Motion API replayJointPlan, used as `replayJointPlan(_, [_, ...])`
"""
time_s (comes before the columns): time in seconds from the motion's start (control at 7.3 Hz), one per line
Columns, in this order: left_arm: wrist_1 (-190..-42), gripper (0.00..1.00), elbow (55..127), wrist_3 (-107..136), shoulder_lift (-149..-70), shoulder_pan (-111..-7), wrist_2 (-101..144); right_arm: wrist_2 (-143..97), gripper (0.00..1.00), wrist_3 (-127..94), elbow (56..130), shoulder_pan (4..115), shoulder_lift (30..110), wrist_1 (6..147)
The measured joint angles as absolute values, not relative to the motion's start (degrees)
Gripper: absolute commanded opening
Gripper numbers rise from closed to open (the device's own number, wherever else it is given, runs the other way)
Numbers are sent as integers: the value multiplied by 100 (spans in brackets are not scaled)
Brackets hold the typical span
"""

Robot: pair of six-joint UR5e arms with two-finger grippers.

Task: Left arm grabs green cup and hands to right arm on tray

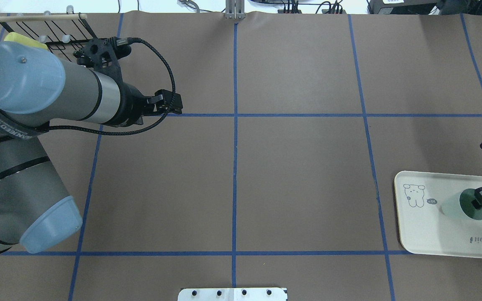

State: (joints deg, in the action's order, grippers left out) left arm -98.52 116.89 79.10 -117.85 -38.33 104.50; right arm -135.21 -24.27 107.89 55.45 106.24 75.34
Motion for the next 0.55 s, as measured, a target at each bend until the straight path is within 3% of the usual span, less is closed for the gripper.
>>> replayJointPlan(0.14, [-9853,100,11689,7910,-11793,-3833,10450,-13532,100,-2422,10804,5589,10626,7564])
replayJointPlan(0.55, [-9852,100,11692,7901,-11799,-3848,10452,-13601,100,-2396,11007,5997,10657,7582])
